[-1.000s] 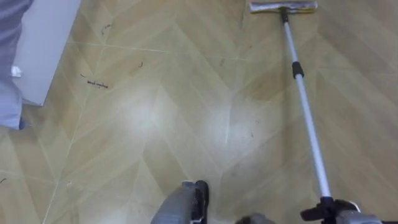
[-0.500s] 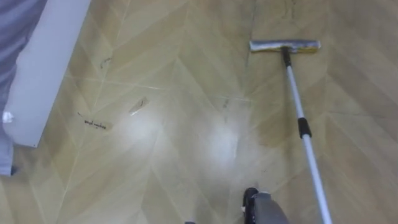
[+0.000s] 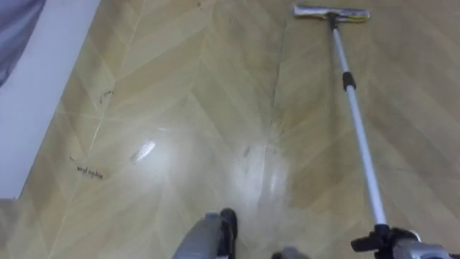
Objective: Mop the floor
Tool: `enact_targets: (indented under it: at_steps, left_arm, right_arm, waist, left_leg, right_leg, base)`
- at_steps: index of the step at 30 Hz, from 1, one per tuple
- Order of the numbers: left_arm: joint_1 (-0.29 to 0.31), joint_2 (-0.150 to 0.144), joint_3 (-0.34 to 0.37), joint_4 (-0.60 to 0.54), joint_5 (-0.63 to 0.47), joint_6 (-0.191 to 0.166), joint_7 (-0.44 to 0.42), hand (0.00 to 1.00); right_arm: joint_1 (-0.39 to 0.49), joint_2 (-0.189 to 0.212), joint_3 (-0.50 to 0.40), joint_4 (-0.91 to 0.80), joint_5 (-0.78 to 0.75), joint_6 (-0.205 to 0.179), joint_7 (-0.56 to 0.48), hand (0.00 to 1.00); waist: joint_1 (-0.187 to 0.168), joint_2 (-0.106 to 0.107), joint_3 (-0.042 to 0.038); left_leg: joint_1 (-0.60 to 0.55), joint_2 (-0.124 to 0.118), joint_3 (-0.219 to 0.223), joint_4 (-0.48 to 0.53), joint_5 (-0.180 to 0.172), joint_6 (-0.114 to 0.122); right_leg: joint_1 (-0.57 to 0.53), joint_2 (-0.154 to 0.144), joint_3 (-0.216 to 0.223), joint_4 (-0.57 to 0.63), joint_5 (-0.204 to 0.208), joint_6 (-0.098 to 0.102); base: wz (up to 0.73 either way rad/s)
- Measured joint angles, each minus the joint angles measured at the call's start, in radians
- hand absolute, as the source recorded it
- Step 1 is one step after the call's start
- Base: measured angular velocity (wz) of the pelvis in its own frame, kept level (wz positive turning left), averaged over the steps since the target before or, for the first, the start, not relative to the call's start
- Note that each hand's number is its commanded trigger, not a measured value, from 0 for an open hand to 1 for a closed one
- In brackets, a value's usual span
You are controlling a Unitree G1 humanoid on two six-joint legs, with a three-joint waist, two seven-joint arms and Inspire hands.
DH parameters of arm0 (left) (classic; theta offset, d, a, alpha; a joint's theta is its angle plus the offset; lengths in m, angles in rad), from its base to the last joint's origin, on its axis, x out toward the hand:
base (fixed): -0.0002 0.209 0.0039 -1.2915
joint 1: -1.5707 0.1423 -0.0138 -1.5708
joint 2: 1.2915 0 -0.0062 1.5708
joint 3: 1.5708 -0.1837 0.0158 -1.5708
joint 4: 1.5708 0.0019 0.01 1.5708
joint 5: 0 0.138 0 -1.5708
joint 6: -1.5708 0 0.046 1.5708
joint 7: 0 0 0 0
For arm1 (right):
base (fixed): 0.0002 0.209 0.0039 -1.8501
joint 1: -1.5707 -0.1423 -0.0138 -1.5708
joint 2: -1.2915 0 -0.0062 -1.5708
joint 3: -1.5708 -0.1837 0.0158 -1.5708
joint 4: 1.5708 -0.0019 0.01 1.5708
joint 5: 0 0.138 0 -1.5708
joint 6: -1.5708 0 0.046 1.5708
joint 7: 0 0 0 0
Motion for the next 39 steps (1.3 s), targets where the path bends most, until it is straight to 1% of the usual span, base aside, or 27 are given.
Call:
enact_targets:
  at_steps: [1,3,4,6,7,9,10,11,12,14,18,20,22,23,24,25,26,27,28,30,32,33,34,35,36,38,39]
  left_arm:
    - [-0.012,-0.001,0.0,-0.001,0.011,0.0,-0.011,0.0]
    - [-0.019,-0.001,0.001,-0.006,0.03,-0.009,-0.012,0.0]
    - [-0.027,-0.003,0.0,-0.006,0.044,-0.01,-0.01,0.0]
    - [-0.038,-0.009,-0.001,-0.023,0.046,-0.013,-0.006,0.0]
    - [-0.037,-0.01,-0.002,-0.03,0.045,-0.017,-0.005,0.0]
    - [-0.025,-0.008,-0.003,-0.034,0.044,-0.014,-0.002,0.0]
    - [-0.009,-0.005,-0.002,-0.036,0.042,-0.007,-0.001,0.0]
    - [0.003,-0.003,-0.001,-0.04,0.041,-0.003,0.0,0.0]
    - [0.017,-0.006,0.01,-0.038,0.045,0.006,0.0,0.0]
    - [0.019,-0.018,0.012,-0.01,0.042,0.02,-0.004,0.0]
    - [0.013,-0.034,0.005,0.014,0.022,0.023,-0.001,0.0]
    - [0.013,-0.034,-0.006,0.009,0.012,0.023,0.002,0.0]
    - [0.013,-0.026,-0.021,-0.007,-0.011,0.022,0.025,0.0]
    - [0.014,-0.025,-0.021,-0.012,-0.01,0.021,0.027,0.0]
    - [0.015,-0.027,-0.022,-0.013,-0.009,0.022,0.03,0.0]
    - [0.018,-0.025,-0.021,-0.017,-0.007,0.022,0.03,0.0]
    - [0.018,-0.025,-0.021,-0.021,-0.006,0.023,0.029,0.0]
    - [0.018,-0.023,-0.022,-0.028,-0.006,0.022,0.019,0.0]
    - [0.02,-0.02,-0.022,-0.029,-0.016,0.016,0.006,0.0]
    - [0.008,-0.011,-0.022,-0.031,-0.013,0.01,-0.011,0.0]
    - [-0.02,-0.007,-0.023,-0.033,-0.014,0.003,-0.026,0.0]
    - [-0.027,-0.006,-0.022,-0.039,-0.014,-0.005,-0.028,0.0]
    - [-0.03,-0.007,-0.022,-0.047,-0.013,-0.009,-0.027,0.0]
    - [-0.034,-0.009,-0.022,-0.05,-0.013,-0.009,-0.026,0.0]
    - [-0.038,-0.013,-0.023,-0.055,-0.013,-0.011,-0.023,0.0]
    - [-0.039,-0.014,-0.021,-0.061,-0.013,-0.021,-0.022,0.0]
    - [-0.035,-0.012,-0.022,-0.06,-0.014,-0.019,-0.022,0.0]
  right_arm:
    - [0.034,-0.011,0.002,0.008,0.005,-0.005,0.014,1.0]
    - [0.091,-0.027,0.004,0.022,0.002,-0.007,0.024,1.0]
    - [0.135,-0.037,0.007,0.033,-0.003,-0.009,0.025,1.0]
    - [0.209,-0.046,0.009,0.047,-0.012,-0.017,0.007,1.0]
    - [0.272,-0.039,0.008,0.048,-0.012,-0.019,-0.004,1.0]
    - [0.348,-0.017,0.005,0.048,-0.01,-0.019,-0.011,1.0]
    - [0.391,0.003,0.004,0.048,-0.01,-0.019,-0.011,1.0]
    - [0.411,0.015,0.004,0.048,-0.01,-0.019,-0.011,1.0]
    - [0.446,0.036,0.002,0.045,-0.017,-0.019,-0.011,1.0]
    - [0.456,0.062,-0.007,0.042,-0.032,-0.017,-0.012,1.0]
    - [0.329,0.065,-0.004,0.065,-0.037,0.014,-0.024,1.0]
    - [0.217,0.037,0.003,0.084,-0.039,0.036,-0.037,1.0]
    - [0.055,0.011,0.005,0.076,-0.03,0.039,-0.059,1.0]
    - [0.021,0.005,0.005,0.066,-0.029,0.038,-0.061,1.0]
    - [-0.026,-0.008,0.004,0.04,-0.025,0.032,-0.059,1.0]
    - [-0.061,-0.01,0.002,0.027,-0.019,0.015,-0.054,1.0]
    - [-0.077,-0.011,0.0,0.023,-0.02,0.011,-0.048,1.0]
    - [-0.093,-0.013,-0.007,0.021,-0.019,0.006,-0.036,1.0]
    - [-0.093,-0.018,-0.021,0.02,-0.011,0.006,-0.025,1.0]
    - [-0.067,-0.032,-0.021,0.022,0.007,0.005,-0.012,1.0]
    - [-0.013,-0.052,-0.017,0.022,0.007,0.005,-0.003,1.0]
    - [0.029,-0.06,-0.008,0.026,0.006,0.004,-0.002,1.0]
    - [0.07,-0.064,0.001,0.043,0.003,0.002,-0.003,1.0]
    - [0.091,-0.065,0.001,0.05,-0.005,0.001,-0.004,1.0]
    - [0.133,-0.065,0.002,0.058,-0.025,0.001,-0.018,1.0]
    - [0.202,-0.053,0.002,0.063,-0.026,-0.001,-0.048,1.0]
    - [0.254,-0.036,0.002,0.063,-0.025,-0.01,-0.058,1.0]
  waist:
    - [0.004,-0.002,-0.0013]
    - [0.004,0.007,-0.0039]
    - [0.001,0.019,-0.0073]
    - [-0.007,0.054,-0.008]
    - [-0.013,0.072,-0.0177]
    - [-0.032,0.094,-0.0268]
    - [-0.042,0.1,-0.0288]
    - [-0.047,0.1,-0.0296]
    - [-0.06,0.096,-0.0263]
    - [-0.058,0.103,-0.0271]
    - [-0.059,0.1,-0.0221]
    - [-0.057,0.093,-0.0172]
    - [-0.024,0.054,0.0073]
    - [-0.018,0.047,0.0099]
    - [-0.002,0.043,0.0108]
    - [0.015,0.04,0.0097]
    - [0.017,0.036,0.0117]
    - [0.016,0.032,0.0085]
    - [0.017,0.025,0.0058]
    - [0.015,0.011,0.0034]
    - [0.019,0.01,0.0028]
    - [0.026,0.013,0.0015]
    - [0.023,0.026,-0.0011]
    - [0.02,0.034,-0.0044]
    - [0.01,0.06,-0.0047]
    - [-0.001,0.083,-0.0128]
    - [-0.007,0.094,-0.0184]
  left_leg:
    - [0.013,-0.006,0.003,0.026,-0.042,0.012]
    - [0.042,-0.009,0.0,0.056,-0.101,0.024]
    - [0.062,-0.015,-0.006,0.058,-0.123,0.029]
    - [0.091,-0.018,-0.024,0.05,-0.144,0.033]
    - [0.112,-0.018,-0.029,0.034,-0.145,0.033]
    - [0.153,-0.017,-0.036,0.011,-0.149,0.028]
    - [0.194,-0.016,-0.043,-0.004,-0.179,0.009]
    - [0.218,-0.014,-0.045,-0.011,-0.205,-0.003]
    - [0.256,-0.008,-0.048,-0.001,-0.259,-0.02]
    - [0.272,0.018,-0.057,0.063,-0.291,-0.056]
    - [0.241,0.053,-0.078,0.285,-0.236,-0.113]
    - [0.183,0.049,-0.074,0.317,-0.233,-0.115]
    - [0.067,0.035,-0.051,0.233,-0.23,-0.113]
    - [0.036,0.031,-0.052,0.2,-0.229,-0.115]
    - [-0.019,0.028,-0.051,0.116,-0.201,-0.114]
    - [-0.055,0.015,-0.053,0.062,-0.127,-0.091]
    - [-0.059,0.012,-0.055,0.036,-0.09,-0.085]
    - [-0.049,-0.003,-0.055,-0.013,-0.029,-0.067]
    - [-0.019,-0.011,-0.051,-0.032,0.001,-0.048]
    - [0.021,-0.015,-0.025,-0.036,0.009,-0.014]
    - [0.039,-0.017,-0.006,0.002,-0.035,0.011]
    - [0.057,-0.018,-0.004,0.03,-0.075,0.019]
    - [0.083,-0.017,-0.011,0.044,-0.112,0.022]
    - [0.093,-0.018,-0.016,0.048,-0.126,0.025]
    - [0.111,-0.018,-0.029,0.047,-0.145,0.028]
    - [0.134,-0.014,-0.033,0.023,-0.159,0.024]
    - [0.156,-0.014,-0.035,0.001,-0.163,0.02]
  right_leg:
    - [-0.006,-0.006,0.007,0.061,0.021,0.034]
    - [-0.041,-0.006,0.012,0.183,0.088,0.072]
    - [-0.081,-0.003,0.017,0.239,0.104,0.073]
    - [-0.172,0.006,0.024,0.269,0.103,0.071]
    - [-0.233,0.005,0.024,0.223,0.105,0.068]
    - [-0.292,-0.006,0.021,0.077,0.14,0.058]
    - [-0.309,-0.016,0.02,-0.039,0.193,0.049]
    - [-0.31,-0.018,0.017,-0.084,0.224,0.043]
    - [-0.306,-0.025,0.001,-0.092,0.296,0.038]
    - [-0.284,-0.009,-0.026,-0.05,0.278,-0.003]
    - [-0.227,0.026,-0.042,0.03,0.172,-0.045]
    - [-0.217,0.031,-0.037,0.042,0.142,-0.054]
    - [-0.209,0.031,-0.024,0.035,0.135,-0.065]
    - [-0.206,0.032,-0.023,0.031,0.133,-0.068]
    - [-0.194,0.041,-0.028,0.018,0.127,-0.067]
    - [-0.171,0.041,-0.028,0.012,0.115,-0.058]
    - [-0.154,0.041,-0.028,0.006,0.106,-0.052]
    - [-0.115,0.04,-0.025,-0.01,0.085,-0.036]
    - [-0.072,0.036,-0.024,-0.03,0.067,-0.028]
    - [-0.032,0.019,-0.015,-0.028,0.044,-0.015]
    - [-0.053,0.002,-0.016,0.075,0.064,0.021]
    - [-0.078,-0.005,-0.015,0.168,0.11,0.054]
    - [-0.101,-0.001,-0.015,0.241,0.153,0.063]
    - [-0.113,0.0,-0.012,0.254,0.155,0.066]
    - [-0.152,0.001,-0.011,0.26,0.15,0.062]
    - [-0.241,0.005,0.009,0.189,0.151,0.062]
    - [-0.273,-0.002,0.017,0.072,0.167,0.055]
  base:
    - [0.18]
    - [-0.04]
    - [-0.04]
    - [0.11]
    - [0.13]
    - [0.1]
    - [0.0]
    - [0.0]
    - [-0.16]
    - [-0.26]
    - [-0.05]
    - [0.1]
    - [-0.19]
    - [-0.19]
    - [-0.04]
    - [0.06]
    - [0.24]
    - [0.4]
    - [0.43]
    - [0.39]
    - [0.25]
    - [-0.06]
    - [-0.09]
    - [0.0]
    - [0.1]
    - [0.02]
    - [0.0]
